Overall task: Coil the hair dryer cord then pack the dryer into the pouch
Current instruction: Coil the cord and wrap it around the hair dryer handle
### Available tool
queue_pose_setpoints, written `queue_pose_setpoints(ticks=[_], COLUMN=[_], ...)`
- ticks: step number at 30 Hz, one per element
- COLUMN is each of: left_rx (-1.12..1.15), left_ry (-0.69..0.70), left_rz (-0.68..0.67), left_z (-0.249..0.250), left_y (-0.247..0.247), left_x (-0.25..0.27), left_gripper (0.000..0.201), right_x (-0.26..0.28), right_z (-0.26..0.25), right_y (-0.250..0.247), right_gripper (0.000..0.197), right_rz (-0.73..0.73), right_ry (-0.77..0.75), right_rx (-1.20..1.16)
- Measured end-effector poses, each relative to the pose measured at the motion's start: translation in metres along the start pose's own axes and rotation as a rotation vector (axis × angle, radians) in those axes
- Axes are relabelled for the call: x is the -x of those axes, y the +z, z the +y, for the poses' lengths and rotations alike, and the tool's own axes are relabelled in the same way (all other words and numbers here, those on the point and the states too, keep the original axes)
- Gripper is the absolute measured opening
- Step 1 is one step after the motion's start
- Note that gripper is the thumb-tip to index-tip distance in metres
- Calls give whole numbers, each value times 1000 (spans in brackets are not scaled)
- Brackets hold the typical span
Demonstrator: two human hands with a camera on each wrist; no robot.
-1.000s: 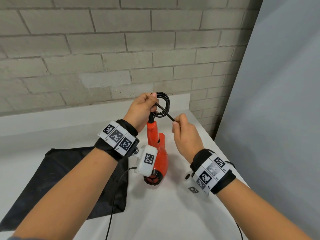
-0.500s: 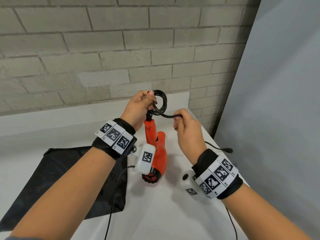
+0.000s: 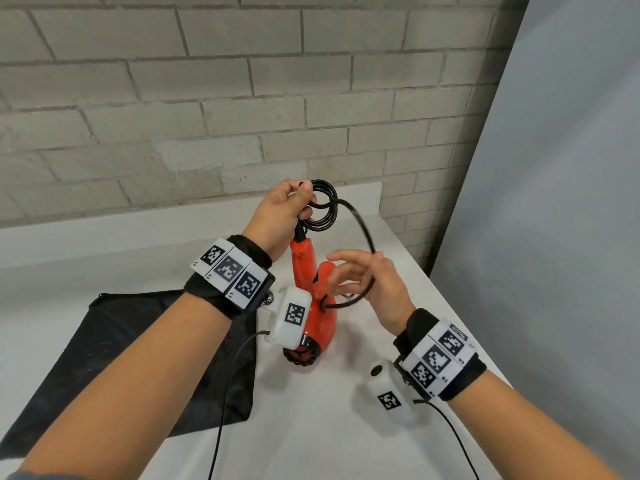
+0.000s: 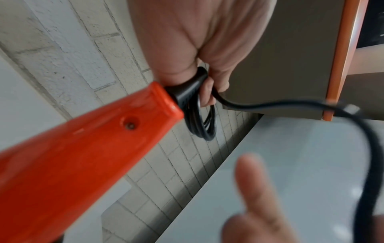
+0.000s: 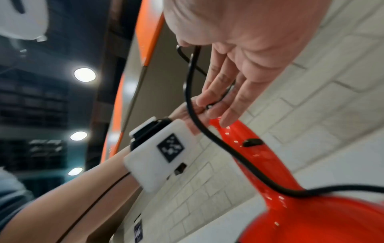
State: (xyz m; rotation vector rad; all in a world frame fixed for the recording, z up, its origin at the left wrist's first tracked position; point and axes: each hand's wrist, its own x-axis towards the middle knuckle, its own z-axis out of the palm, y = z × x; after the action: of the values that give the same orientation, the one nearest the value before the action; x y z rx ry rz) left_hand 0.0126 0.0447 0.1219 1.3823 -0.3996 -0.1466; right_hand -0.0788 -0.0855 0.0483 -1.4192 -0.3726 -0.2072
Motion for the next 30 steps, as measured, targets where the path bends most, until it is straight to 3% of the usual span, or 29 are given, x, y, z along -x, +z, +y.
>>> queue_pose_setpoints(ticks=[5, 8, 11, 15, 18, 23, 30], left_rx=[-27, -30, -33, -43, -46, -62, -71], left_ry=[9, 3, -4, -8, -6, -1, -10], left_rz=[-18, -25, -42, -60, -60, -57, -89], left_z=[0, -1, -2, -2, -2, -2, -1], left_y=[1, 0, 0, 1, 1, 0, 2], left_x=[1, 0, -1, 0, 0, -1, -1], left_gripper=[16, 15, 14, 13, 14, 14, 14], right_x=[0, 1, -5, -15, -21, -29, -34], right_z=[32, 40, 53, 81, 91, 101, 46], right_y=[-39, -47, -50, -61, -66, -75, -68], right_gripper=[88, 73, 28, 44, 42, 27, 10], right_rz=[-23, 74, 112, -207, -332, -162, 484], right_ry=[299, 473, 551, 657, 728, 771, 359], right_rx=[-199, -180, 325, 1120, 1367, 1266, 836])
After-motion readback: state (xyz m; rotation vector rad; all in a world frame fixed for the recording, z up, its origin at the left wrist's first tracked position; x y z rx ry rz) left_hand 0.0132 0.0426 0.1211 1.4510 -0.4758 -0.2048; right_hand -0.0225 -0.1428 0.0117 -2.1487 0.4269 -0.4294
